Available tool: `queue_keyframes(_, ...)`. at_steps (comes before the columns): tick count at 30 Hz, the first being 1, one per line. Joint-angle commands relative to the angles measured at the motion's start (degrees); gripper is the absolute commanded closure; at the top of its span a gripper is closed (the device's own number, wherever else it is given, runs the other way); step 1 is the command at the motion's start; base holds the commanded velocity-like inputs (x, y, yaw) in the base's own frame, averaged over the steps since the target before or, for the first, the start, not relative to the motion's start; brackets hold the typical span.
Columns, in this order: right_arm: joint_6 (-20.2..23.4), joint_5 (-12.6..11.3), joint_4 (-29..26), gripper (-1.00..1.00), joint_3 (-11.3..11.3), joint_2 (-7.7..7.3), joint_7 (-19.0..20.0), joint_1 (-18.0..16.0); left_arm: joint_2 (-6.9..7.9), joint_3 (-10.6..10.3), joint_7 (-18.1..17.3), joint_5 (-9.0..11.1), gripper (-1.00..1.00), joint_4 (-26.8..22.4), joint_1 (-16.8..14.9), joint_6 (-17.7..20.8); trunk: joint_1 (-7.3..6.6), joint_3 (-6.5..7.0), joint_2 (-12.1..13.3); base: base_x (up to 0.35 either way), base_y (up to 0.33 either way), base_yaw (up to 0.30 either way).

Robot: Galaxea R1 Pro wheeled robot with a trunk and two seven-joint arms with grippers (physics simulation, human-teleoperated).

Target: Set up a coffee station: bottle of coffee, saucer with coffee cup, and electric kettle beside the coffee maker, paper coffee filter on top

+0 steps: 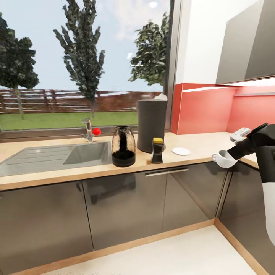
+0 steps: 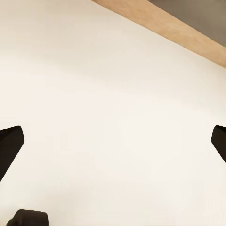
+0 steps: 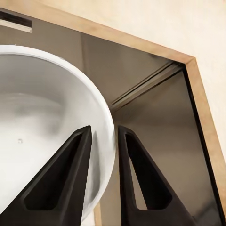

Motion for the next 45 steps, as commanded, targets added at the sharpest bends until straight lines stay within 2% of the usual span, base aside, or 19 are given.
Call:
queue_keyframes(1, 0.64, 0.45, -0.04, 1.0, 0.01, -0.01, 0.66, -0.05, 0.01, -0.14, -0.19, 0.26, -1.0, 0.03, -0.04, 0.08, -0.01, -0.07, -0.03, 0.0, -0.001, 0.087)
queue_keyframes(26, 0.84, 0.45, -0.12, 1.0, -0.03, 0.07, 0.66, -0.1, 0.01, -0.14, -0.19, 0.26, -1.0, 0.03, -0.04, 0.08, -0.01, -0.07, -0.03, 0.0, 0.0, 0.01)
queue_keyframes(45, 1.74, 0.42, -0.13, 1.0, 0.06, 0.3, 0.73, -0.13, 0.01, -0.14, -0.11, 0.26, -1.0, 0.03, -0.04, 0.08, -0.01, -0.07, -0.03, 0.061, -0.211, 0.0)
